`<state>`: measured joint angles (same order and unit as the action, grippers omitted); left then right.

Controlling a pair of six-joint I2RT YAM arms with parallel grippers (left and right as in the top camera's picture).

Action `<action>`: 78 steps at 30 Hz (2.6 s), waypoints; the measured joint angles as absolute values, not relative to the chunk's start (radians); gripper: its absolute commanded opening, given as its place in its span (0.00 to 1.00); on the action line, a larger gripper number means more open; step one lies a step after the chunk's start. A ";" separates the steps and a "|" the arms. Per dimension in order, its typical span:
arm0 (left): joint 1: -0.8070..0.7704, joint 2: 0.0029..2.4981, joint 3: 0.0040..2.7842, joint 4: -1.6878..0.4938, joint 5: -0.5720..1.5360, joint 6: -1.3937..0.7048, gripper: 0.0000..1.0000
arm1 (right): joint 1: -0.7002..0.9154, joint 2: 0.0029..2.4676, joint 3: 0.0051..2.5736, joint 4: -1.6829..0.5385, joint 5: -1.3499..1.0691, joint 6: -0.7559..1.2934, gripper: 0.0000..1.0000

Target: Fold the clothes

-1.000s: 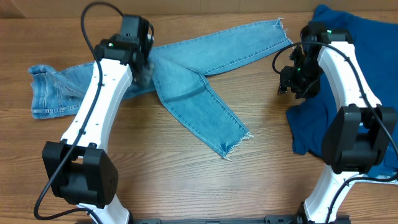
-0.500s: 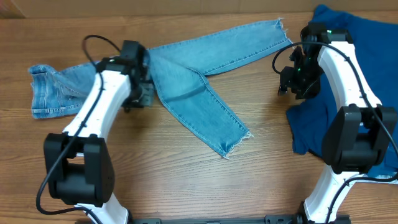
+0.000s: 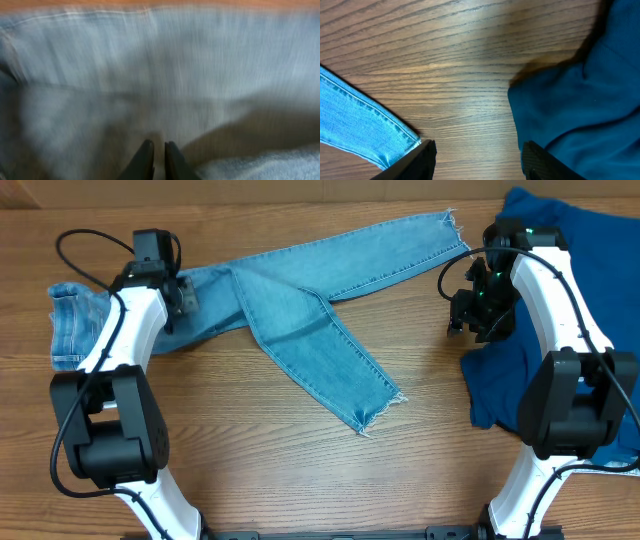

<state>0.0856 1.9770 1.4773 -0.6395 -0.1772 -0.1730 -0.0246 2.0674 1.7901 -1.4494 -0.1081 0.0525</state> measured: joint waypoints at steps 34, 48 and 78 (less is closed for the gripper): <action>0.162 1.822 1.328 -0.772 -0.179 -0.218 0.16 | -0.025 2.067 1.789 -1.452 -0.108 0.053 0.59; 0.171 1.983 1.480 -0.522 -0.311 -0.203 0.35 | -0.025 2.067 1.789 -1.483 -0.120 0.048 0.60; 0.223 1.982 1.740 -1.243 -0.151 -0.210 0.29 | 0.500 2.064 1.361 -1.240 -0.197 0.131 0.77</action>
<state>0.2226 1.9820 1.7401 -1.2427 -0.1513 -0.2096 0.4999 2.0644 1.3613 -1.2404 -0.1967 0.1314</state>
